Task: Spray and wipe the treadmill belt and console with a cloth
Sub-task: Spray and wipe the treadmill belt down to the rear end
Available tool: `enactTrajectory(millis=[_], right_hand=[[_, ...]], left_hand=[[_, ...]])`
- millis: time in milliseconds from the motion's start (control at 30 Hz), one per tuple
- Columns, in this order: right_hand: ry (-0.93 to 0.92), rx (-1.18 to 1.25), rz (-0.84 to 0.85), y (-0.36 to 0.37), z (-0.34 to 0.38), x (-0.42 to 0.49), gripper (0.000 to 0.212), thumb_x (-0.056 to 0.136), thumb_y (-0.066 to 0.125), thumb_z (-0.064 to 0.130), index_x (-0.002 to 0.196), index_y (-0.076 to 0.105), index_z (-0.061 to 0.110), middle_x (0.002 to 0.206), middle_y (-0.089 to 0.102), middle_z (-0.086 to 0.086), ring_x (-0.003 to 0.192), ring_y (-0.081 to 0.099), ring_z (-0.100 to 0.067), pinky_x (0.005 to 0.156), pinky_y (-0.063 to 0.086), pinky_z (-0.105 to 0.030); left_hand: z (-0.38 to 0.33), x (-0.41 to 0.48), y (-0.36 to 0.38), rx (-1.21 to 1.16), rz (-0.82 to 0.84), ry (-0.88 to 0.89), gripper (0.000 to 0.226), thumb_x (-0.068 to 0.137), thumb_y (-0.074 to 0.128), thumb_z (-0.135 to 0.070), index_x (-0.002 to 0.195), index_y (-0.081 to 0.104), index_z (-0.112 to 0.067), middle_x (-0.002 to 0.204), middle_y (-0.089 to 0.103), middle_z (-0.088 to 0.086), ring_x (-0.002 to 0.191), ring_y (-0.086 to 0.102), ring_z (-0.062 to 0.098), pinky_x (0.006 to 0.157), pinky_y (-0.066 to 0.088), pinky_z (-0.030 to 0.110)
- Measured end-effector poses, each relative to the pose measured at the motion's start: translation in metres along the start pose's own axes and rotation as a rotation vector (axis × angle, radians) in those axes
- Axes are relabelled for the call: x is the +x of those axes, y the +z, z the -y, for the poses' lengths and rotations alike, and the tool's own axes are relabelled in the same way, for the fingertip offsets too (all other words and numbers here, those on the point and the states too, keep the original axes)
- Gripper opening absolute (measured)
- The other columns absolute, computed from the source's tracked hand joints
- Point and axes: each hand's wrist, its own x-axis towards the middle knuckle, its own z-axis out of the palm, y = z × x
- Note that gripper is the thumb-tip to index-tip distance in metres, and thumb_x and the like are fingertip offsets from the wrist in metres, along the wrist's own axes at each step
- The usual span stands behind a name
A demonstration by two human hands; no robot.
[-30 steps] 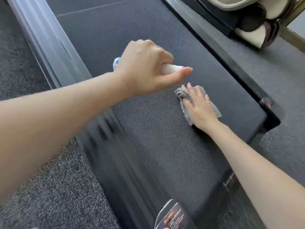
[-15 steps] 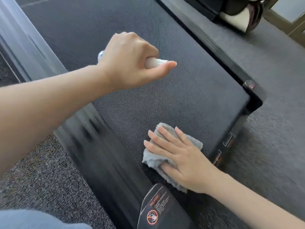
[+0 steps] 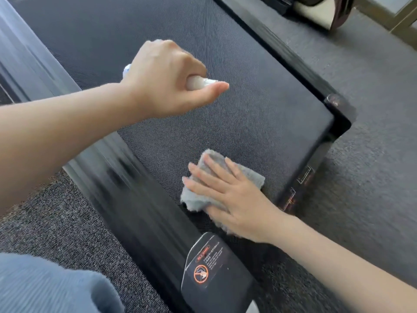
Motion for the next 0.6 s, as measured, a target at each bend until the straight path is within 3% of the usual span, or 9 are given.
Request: enactTrajectory(millis=[233, 400, 500, 600], right_hand=[[-0.045, -0.071, 0.069, 0.001, -0.008, -0.027, 0.056, 0.098, 0.034, 0.035, 0.151, 0.015, 0.035, 0.16, 0.007, 0.014, 0.148, -0.003, -0.013, 0.118, 0.003, -0.046], [0.049, -0.083, -0.031, -0.005, -0.012, 0.041, 0.055, 0.099, 0.03, 0.037, 0.151, 0.013, 0.036, 0.159, 0.005, 0.014, 0.147, -0.008, -0.009, 0.119, -0.003, -0.043], [0.08, -0.069, -0.065, -0.003, -0.014, 0.045, 0.055, 0.097, 0.027, 0.038, 0.15, 0.012, 0.037, 0.159, 0.005, 0.015, 0.147, -0.008, -0.007, 0.119, -0.006, -0.04], [0.255, 0.05, -0.113, -0.004, -0.04, 0.032, 0.052, 0.1, 0.03, 0.037, 0.149, 0.013, 0.041, 0.157, 0.001, 0.021, 0.145, -0.01, -0.003, 0.119, -0.008, -0.043]], left_hand=[[0.001, -0.002, -0.002, 0.011, 0.02, -0.027, 0.056, 0.089, 0.034, -0.058, 0.05, 0.02, -0.021, 0.045, 0.029, 0.0, 0.046, 0.031, 0.026, 0.055, 0.018, 0.028], [-0.003, 0.0, -0.003, -0.017, 0.031, 0.006, 0.057, 0.091, 0.034, -0.06, 0.05, 0.019, -0.024, 0.044, 0.027, -0.004, 0.042, 0.027, 0.02, 0.049, 0.015, 0.027], [-0.002, -0.007, -0.002, -0.002, 0.057, 0.02, 0.059, 0.09, 0.034, -0.06, 0.05, 0.022, -0.02, 0.045, 0.03, 0.0, 0.043, 0.031, 0.027, 0.049, 0.023, 0.029], [0.001, -0.022, -0.004, 0.018, 0.079, 0.05, 0.06, 0.09, 0.036, -0.059, 0.051, 0.028, -0.015, 0.046, 0.031, 0.001, 0.044, 0.031, 0.03, 0.048, 0.025, 0.029]])
